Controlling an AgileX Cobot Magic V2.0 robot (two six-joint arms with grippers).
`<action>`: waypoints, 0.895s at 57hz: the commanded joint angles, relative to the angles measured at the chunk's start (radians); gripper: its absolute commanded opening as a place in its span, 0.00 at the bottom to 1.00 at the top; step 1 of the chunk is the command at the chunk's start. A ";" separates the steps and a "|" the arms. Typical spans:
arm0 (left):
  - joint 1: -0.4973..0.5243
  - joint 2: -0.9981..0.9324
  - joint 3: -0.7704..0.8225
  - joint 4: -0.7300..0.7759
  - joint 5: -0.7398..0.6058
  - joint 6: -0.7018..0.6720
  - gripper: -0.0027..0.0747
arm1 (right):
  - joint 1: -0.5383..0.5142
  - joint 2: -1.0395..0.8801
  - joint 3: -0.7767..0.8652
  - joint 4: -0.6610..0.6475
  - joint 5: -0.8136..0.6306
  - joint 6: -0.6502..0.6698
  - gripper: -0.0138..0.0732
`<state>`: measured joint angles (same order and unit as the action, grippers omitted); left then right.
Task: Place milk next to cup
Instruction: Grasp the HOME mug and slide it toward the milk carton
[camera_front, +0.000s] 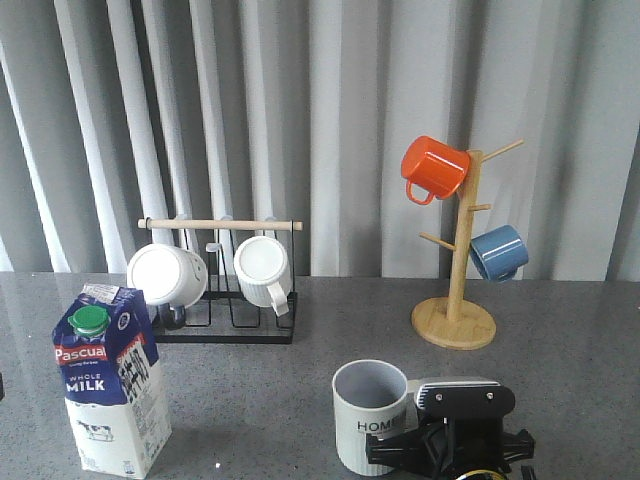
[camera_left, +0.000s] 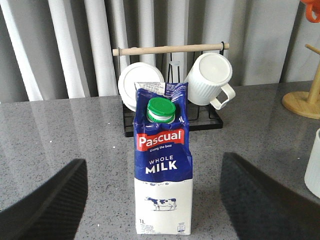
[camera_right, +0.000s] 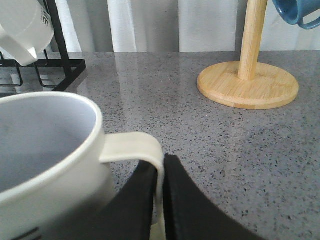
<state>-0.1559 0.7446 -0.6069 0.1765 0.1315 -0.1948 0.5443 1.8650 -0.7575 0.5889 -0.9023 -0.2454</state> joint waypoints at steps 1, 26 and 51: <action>-0.006 -0.001 -0.026 -0.005 -0.064 -0.009 0.71 | 0.000 -0.033 -0.023 -0.052 -0.053 -0.009 0.15; -0.006 -0.001 -0.026 -0.005 -0.060 -0.009 0.71 | 0.000 -0.042 -0.023 -0.121 0.063 -0.063 0.27; -0.006 -0.001 -0.026 -0.005 -0.057 -0.009 0.71 | 0.000 -0.081 -0.020 -0.090 0.115 -0.074 0.47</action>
<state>-0.1559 0.7446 -0.6069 0.1765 0.1354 -0.1948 0.5443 1.8500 -0.7604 0.4996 -0.7471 -0.3039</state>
